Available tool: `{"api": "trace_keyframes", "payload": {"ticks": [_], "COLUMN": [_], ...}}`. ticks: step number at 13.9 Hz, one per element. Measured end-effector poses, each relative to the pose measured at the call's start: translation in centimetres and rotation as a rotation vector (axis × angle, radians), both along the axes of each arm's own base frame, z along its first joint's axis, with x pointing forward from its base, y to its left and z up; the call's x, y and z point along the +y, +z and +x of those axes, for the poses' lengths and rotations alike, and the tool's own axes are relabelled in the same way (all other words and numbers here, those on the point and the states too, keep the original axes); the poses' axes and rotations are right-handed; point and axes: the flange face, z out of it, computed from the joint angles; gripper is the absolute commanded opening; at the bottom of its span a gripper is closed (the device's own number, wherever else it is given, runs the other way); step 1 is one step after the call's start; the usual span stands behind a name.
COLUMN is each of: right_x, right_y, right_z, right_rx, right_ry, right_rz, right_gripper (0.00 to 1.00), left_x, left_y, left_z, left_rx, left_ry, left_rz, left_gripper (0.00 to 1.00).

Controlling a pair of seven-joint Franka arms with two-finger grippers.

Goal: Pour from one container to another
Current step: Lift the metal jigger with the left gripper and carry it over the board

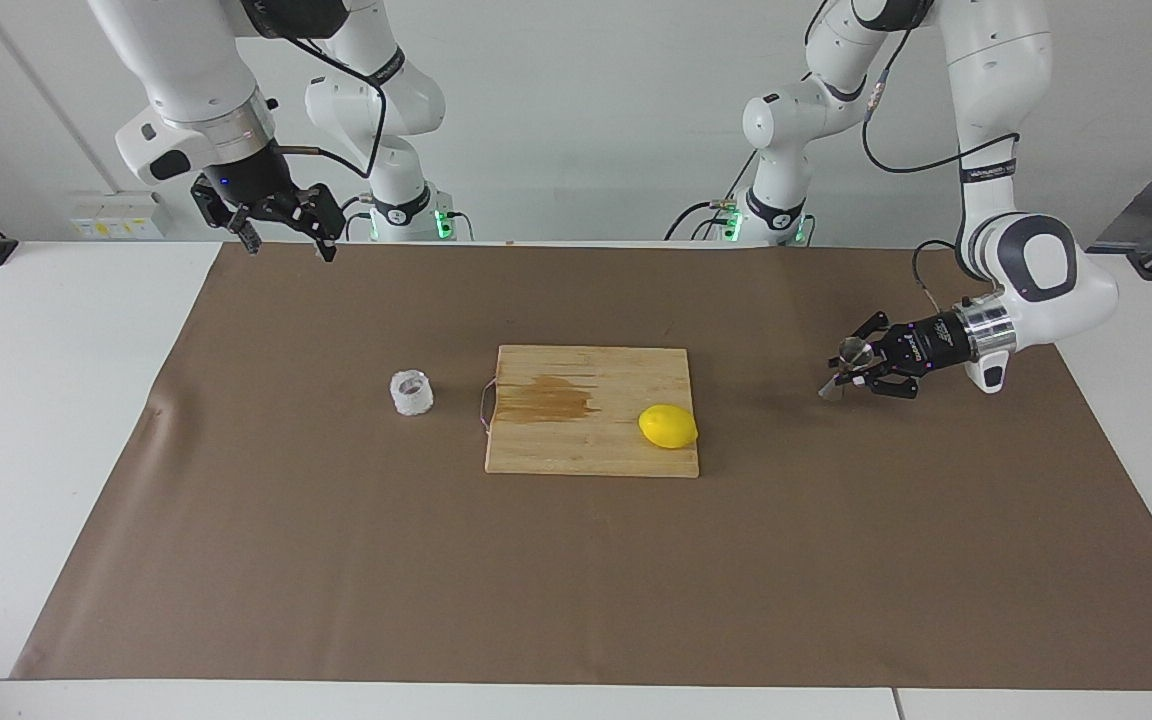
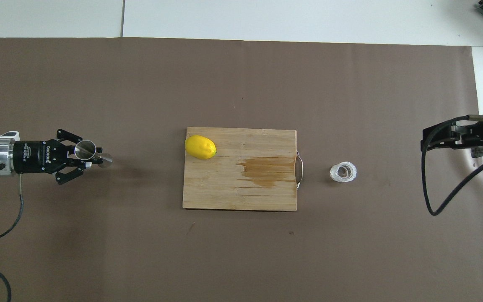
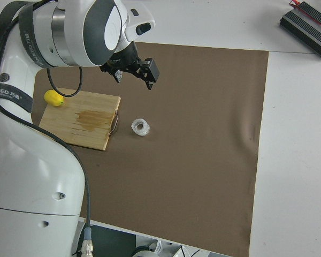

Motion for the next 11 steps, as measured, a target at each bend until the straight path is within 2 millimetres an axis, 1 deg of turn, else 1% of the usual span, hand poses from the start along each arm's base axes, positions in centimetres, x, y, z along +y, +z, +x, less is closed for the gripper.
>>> {"api": "trace_keyframes", "payload": {"ticks": [3, 5, 8, 11], "right_x": [0.0, 0.0, 0.0, 0.0], "right_y": [0.0, 0.0, 0.0, 0.0], "right_z": [0.0, 0.0, 0.0, 0.0], "right_rx": [0.000, 0.000, 0.000, 0.000], "right_ry": [0.000, 0.000, 0.000, 0.000], "right_rz": [0.000, 0.000, 0.000, 0.000], "right_gripper": [1.00, 1.00, 1.00, 1.00], "left_x": [-5.7, -9.2, -15.1, -21.1], "left_y": [3.4, 4.6, 4.5, 4.1], "left_z": [0.3, 0.3, -0.4, -1.9], "left_rx": [0.000, -0.014, -0.036, -0.040], "left_ry": [-0.022, -0.012, 0.036, 0.078], "left_rz": [-0.006, -0.021, -0.038, -0.042], "left_gripper": [0.00, 0.00, 0.00, 0.00]}}
